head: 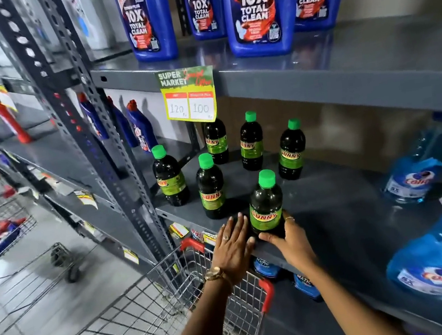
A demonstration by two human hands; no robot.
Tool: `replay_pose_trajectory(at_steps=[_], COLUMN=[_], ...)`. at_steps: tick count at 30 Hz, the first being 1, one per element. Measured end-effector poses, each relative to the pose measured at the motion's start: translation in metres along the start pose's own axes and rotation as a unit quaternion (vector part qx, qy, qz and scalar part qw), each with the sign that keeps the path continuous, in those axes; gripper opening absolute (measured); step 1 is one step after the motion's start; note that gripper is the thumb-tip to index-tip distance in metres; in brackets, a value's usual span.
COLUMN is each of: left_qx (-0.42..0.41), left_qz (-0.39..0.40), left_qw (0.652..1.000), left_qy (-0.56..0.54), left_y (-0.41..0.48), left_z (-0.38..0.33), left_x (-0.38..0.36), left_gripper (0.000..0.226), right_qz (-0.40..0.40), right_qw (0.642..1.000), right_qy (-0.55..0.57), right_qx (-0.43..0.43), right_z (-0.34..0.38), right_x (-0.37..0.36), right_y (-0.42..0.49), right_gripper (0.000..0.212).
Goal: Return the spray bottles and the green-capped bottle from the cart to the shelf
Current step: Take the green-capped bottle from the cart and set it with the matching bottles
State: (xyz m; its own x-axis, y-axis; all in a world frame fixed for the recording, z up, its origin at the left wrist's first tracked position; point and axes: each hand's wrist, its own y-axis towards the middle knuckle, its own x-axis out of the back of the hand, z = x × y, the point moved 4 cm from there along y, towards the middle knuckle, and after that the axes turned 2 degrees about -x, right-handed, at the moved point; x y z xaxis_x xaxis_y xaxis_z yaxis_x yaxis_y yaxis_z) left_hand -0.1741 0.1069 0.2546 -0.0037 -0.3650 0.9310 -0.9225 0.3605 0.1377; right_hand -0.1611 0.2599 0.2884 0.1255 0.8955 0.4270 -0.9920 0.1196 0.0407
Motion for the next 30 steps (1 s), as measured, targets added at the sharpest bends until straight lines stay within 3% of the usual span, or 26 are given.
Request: replay_pose_trajectory(at_steps=[4, 12, 17, 23, 27, 30], left_qx=[-0.045, -0.017, -0.006, -0.011, -0.004, 0.074], left_qz=[0.021, 0.033, 0.034, 0.012, -0.006, -0.093], left_qw=[0.998, 0.999, 0.999, 1.0, 1.0, 0.986], left_qy=[0.035, -0.005, -0.009, -0.018, -0.027, -0.121], left_y=[0.005, 0.011, 0.01, 0.009, 0.004, -0.019], left_z=[0.002, 0.002, 0.001, 0.001, 0.002, -0.009], left_x=[0.002, -0.001, 0.001, -0.001, -0.001, -0.007], left_gripper=[0.08, 0.086, 0.056, 0.073, 0.08, 0.085], right_qz=[0.006, -0.003, 0.012, 0.012, 0.011, 0.006], right_qw=[1.0, 1.0, 0.999, 1.0, 1.0, 0.998], right_qy=[0.012, 0.027, 0.033, 0.023, 0.017, 0.049], right_qx=[0.006, -0.002, -0.005, -0.012, -0.009, -0.031], right_z=[0.001, -0.003, -0.001, -0.001, 0.0, -0.006], right_x=[0.001, -0.002, 0.0, -0.002, 0.003, 0.018], right_y=[-0.005, -0.005, -0.008, -0.009, -0.017, -0.052], right_gripper=[0.062, 0.065, 0.063, 0.065, 0.081, 0.09])
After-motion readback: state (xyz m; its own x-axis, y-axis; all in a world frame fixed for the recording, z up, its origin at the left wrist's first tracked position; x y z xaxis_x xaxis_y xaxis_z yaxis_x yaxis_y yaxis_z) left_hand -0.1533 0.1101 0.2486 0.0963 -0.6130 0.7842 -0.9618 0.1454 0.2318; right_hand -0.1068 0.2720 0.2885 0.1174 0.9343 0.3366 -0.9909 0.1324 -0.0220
